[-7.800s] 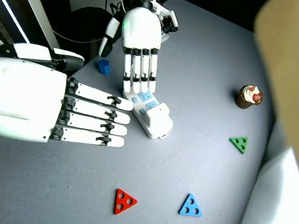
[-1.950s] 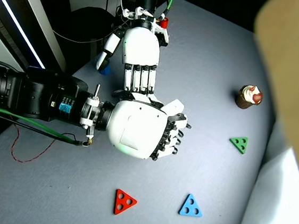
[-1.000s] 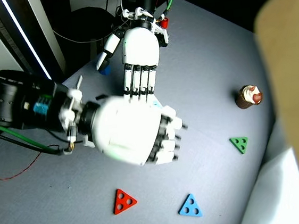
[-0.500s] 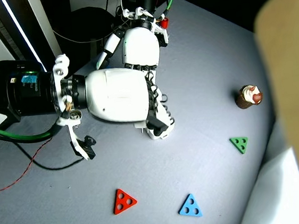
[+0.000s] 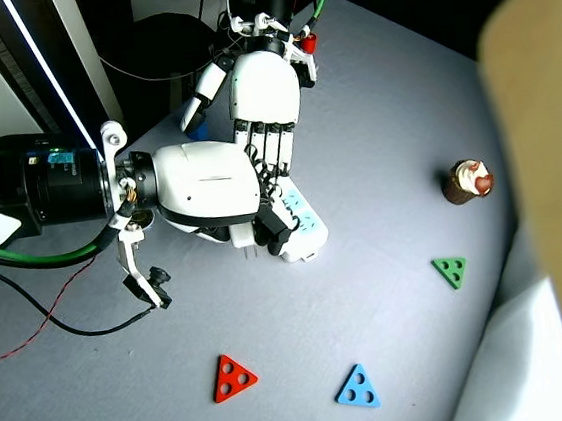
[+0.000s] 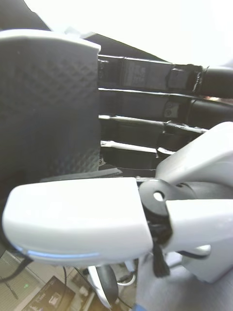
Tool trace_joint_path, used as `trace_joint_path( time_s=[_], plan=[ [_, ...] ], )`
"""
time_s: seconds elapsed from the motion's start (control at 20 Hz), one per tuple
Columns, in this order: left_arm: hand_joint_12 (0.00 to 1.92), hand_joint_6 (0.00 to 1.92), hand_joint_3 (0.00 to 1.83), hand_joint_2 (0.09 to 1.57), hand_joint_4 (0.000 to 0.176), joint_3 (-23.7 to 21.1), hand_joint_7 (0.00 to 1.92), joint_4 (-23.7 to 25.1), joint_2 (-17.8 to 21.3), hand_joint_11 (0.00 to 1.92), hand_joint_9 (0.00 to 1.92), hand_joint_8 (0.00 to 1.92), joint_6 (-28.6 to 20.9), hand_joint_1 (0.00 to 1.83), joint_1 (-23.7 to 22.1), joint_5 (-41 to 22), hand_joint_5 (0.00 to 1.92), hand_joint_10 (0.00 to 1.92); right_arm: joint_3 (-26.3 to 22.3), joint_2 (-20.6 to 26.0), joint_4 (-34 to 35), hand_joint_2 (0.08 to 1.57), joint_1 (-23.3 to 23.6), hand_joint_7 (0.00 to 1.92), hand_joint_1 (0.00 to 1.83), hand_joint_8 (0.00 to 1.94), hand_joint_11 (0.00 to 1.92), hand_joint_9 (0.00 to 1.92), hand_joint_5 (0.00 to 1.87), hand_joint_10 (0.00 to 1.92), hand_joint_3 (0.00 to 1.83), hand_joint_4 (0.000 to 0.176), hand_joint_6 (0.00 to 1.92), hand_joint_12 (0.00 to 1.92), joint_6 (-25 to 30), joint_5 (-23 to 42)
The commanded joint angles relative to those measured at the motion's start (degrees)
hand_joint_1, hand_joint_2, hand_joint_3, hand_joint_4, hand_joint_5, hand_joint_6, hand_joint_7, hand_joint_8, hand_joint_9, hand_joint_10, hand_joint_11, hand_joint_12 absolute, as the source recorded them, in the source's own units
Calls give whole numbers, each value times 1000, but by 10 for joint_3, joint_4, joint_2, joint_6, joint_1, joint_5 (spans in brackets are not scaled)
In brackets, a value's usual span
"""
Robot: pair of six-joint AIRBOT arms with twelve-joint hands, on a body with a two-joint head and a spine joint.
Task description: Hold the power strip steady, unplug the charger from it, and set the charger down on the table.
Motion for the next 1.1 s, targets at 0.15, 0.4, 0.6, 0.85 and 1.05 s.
trace_joint_path(
  time_s=[0.15, 0.4, 0.6, 0.85, 1.05],
  plan=[
    [20, 6, 0, 1157, 0, -2, 145, -7, -3, 154, 136, 8, -5, 0, -1, 9, 110, 10, -2, 5, 2, 1096, -8, 1113, 1234, 727, 777, 1065, 938, 63, 2, 0, 1083, 667, -4, 75],
    [18, 4, 0, 1158, 0, -2, 133, -7, -3, 153, 116, 4, -5, 0, -1, 9, 99, 4, -6, 7, 2, 1127, -18, 889, 1152, 5, 659, 940, 945, 0, 0, 0, 1019, 616, -4, 76],
    [12, 2, 0, 1157, 0, -3, 141, -7, -3, 141, 124, 5, -5, 0, -1, 9, 101, 5, -32, 23, 2, 1015, -20, 640, 995, 0, 437, 653, 590, 0, 1, 0, 4, 446, -4, 76],
    [14, 8, 0, 1158, 0, -4, 139, -8, -3, 146, 128, 11, -6, 0, -2, 9, 93, 12, -70, 59, 2, 954, -21, 364, 745, 0, 322, 379, 329, 0, 0, 0, 0, 203, -2, 76],
    [10, 6, 2, 1161, 0, -4, 139, -8, -2, 138, 124, 6, -6, 0, -3, 4, 100, 5, -114, 107, 2, 901, -18, 319, 512, 0, 285, 327, 255, 0, 0, 0, 0, 111, 8, 77]
  ],
)
